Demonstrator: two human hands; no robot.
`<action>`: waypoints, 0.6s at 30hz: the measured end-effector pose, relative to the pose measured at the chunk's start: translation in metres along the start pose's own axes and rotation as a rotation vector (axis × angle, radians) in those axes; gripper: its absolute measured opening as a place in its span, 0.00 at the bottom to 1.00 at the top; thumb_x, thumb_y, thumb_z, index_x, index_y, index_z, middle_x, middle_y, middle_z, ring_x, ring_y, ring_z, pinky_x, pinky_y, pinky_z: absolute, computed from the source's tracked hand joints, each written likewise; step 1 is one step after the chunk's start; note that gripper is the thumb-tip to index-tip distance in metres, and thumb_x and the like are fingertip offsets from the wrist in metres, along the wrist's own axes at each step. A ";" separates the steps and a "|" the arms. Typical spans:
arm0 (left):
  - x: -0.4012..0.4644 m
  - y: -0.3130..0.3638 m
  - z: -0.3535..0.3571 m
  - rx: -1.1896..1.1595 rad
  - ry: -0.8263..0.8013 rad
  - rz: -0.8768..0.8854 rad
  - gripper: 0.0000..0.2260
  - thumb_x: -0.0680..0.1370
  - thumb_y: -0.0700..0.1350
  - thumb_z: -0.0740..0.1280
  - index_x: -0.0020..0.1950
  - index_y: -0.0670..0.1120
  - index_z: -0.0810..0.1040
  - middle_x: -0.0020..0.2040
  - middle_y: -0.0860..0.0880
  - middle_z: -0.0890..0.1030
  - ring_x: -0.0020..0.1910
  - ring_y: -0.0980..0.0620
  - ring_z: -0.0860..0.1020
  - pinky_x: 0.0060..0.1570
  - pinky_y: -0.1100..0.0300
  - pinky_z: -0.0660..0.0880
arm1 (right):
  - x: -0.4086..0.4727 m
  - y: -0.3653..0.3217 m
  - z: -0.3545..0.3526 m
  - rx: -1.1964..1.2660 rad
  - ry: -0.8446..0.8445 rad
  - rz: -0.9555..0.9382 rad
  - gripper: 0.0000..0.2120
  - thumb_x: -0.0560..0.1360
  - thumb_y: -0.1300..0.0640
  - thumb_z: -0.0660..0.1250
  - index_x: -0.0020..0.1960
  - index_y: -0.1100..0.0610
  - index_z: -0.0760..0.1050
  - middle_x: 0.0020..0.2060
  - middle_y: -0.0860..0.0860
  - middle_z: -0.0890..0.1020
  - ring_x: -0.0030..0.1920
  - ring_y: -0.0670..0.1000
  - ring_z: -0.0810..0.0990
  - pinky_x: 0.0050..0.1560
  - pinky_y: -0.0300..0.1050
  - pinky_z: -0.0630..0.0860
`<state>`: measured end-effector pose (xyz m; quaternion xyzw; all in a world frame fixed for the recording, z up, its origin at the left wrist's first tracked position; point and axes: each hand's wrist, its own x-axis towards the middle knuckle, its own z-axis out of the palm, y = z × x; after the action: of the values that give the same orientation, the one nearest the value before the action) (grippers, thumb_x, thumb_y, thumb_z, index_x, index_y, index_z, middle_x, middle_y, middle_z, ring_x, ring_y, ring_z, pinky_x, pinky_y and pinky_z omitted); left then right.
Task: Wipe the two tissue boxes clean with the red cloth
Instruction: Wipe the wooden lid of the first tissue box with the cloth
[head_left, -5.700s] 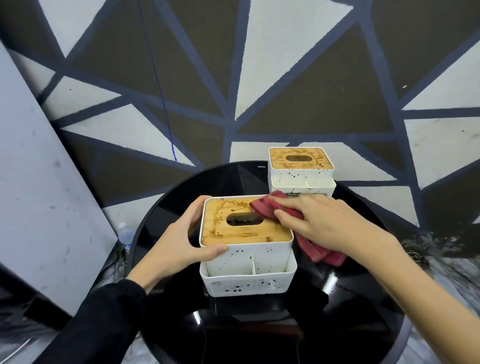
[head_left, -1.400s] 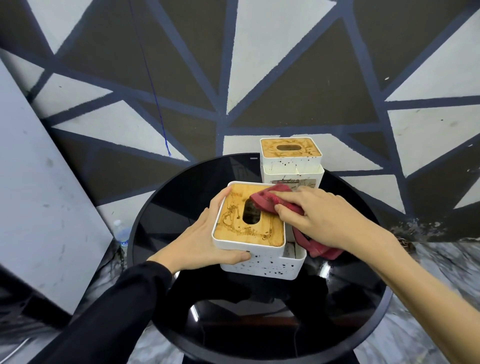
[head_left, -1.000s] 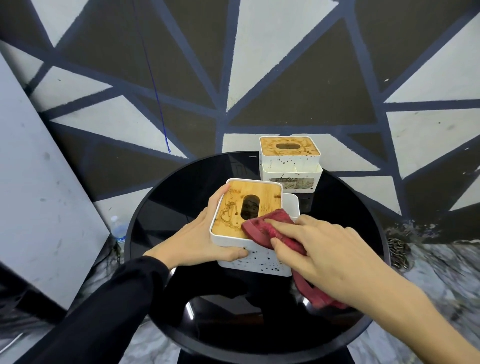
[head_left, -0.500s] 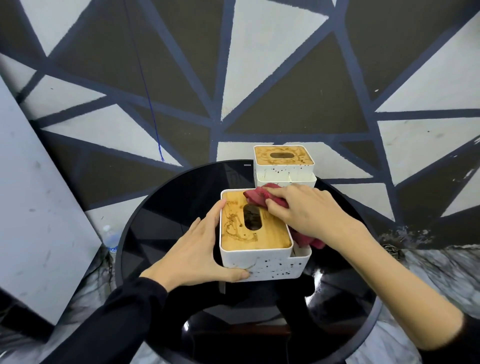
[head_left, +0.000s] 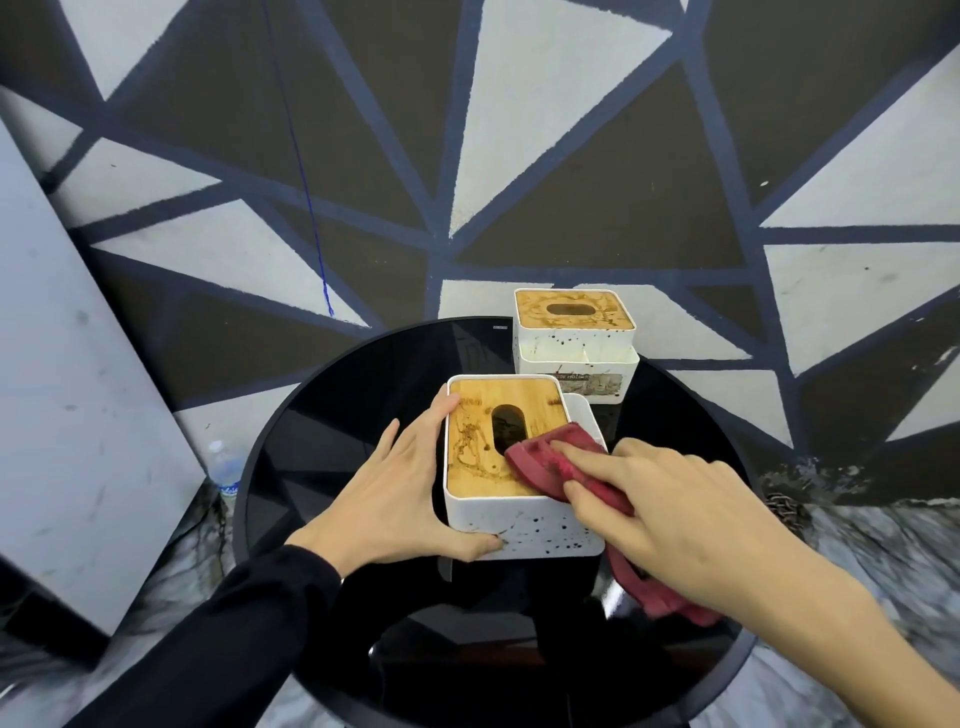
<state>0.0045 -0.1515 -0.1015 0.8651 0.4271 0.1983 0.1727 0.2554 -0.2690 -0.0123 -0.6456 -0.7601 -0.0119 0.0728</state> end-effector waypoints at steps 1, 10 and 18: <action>0.000 -0.001 0.000 -0.008 -0.004 0.008 0.67 0.63 0.75 0.76 0.83 0.60 0.30 0.86 0.63 0.40 0.84 0.65 0.47 0.85 0.48 0.40 | 0.001 -0.001 -0.001 -0.001 -0.004 0.003 0.22 0.83 0.36 0.48 0.75 0.34 0.65 0.39 0.42 0.66 0.40 0.50 0.72 0.33 0.41 0.61; -0.003 0.004 -0.005 -0.059 -0.031 0.012 0.65 0.62 0.73 0.77 0.82 0.64 0.33 0.82 0.68 0.45 0.76 0.77 0.43 0.85 0.46 0.46 | 0.055 0.010 0.002 -0.013 0.016 0.021 0.21 0.84 0.38 0.53 0.73 0.37 0.72 0.53 0.48 0.82 0.53 0.57 0.81 0.40 0.50 0.66; -0.004 0.009 -0.004 -0.046 -0.009 -0.007 0.65 0.61 0.74 0.77 0.82 0.63 0.34 0.77 0.77 0.41 0.75 0.77 0.47 0.83 0.44 0.56 | 0.092 0.023 0.003 0.083 -0.043 0.005 0.19 0.84 0.38 0.54 0.68 0.41 0.77 0.50 0.47 0.83 0.47 0.53 0.79 0.39 0.48 0.68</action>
<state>0.0065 -0.1597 -0.0946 0.8603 0.4247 0.2037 0.1952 0.2630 -0.1751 -0.0050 -0.6440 -0.7598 0.0337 0.0830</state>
